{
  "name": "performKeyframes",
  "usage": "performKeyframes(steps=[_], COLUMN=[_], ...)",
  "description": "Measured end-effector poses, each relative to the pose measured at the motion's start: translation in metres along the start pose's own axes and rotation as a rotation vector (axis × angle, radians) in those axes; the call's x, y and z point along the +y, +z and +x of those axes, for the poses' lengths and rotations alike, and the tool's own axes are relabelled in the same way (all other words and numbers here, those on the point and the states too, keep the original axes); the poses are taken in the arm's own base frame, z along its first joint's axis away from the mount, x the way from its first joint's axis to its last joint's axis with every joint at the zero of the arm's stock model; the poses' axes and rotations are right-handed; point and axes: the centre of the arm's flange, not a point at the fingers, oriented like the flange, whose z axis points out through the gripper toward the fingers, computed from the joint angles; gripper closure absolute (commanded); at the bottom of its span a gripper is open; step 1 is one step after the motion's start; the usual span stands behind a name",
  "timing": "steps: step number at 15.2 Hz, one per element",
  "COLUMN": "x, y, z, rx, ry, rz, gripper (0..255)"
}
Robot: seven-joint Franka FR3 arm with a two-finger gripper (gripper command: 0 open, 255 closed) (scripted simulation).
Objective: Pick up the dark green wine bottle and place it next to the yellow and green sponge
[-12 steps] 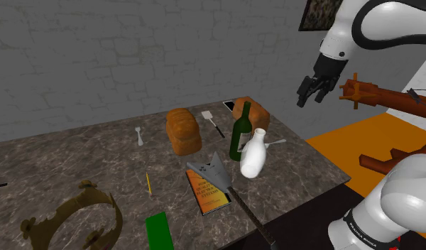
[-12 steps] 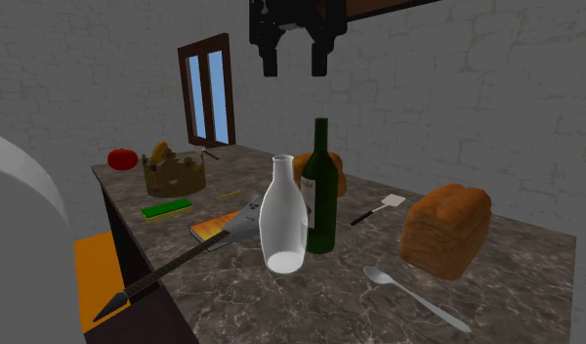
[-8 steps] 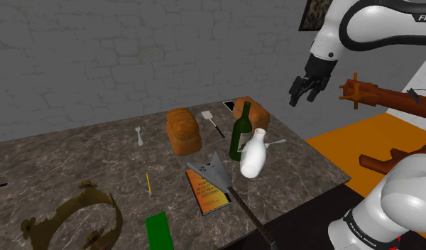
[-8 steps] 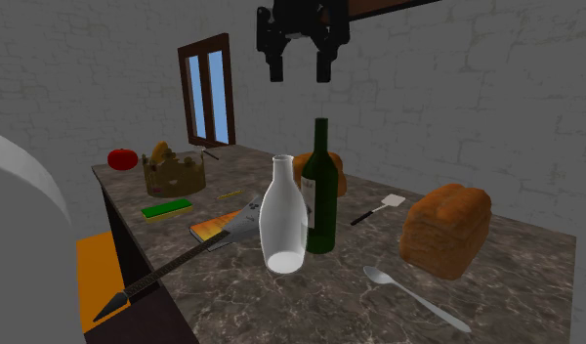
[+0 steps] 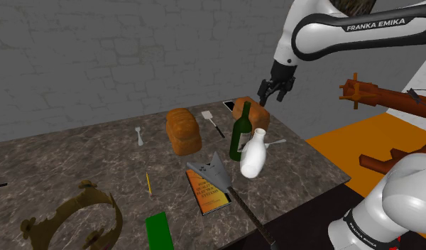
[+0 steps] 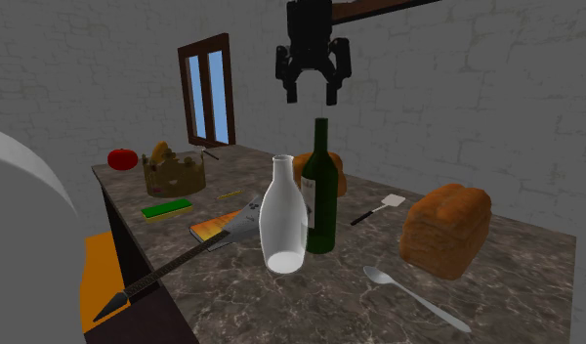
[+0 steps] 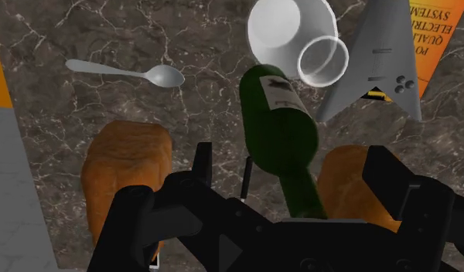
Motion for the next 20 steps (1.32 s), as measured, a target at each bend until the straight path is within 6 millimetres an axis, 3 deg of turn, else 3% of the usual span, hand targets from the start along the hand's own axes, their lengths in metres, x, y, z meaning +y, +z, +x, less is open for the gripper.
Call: performKeyframes(steps=[7, 15, 20], x=[-0.032, -0.037, -0.036], y=[0.033, 0.073, 0.076], z=[0.071, 0.076, 0.076], rx=[0.013, 0.014, 0.014], ry=[-0.033, -0.035, -0.035], rz=[-0.009, -0.009, -0.009], gripper=[0, 0, 0])
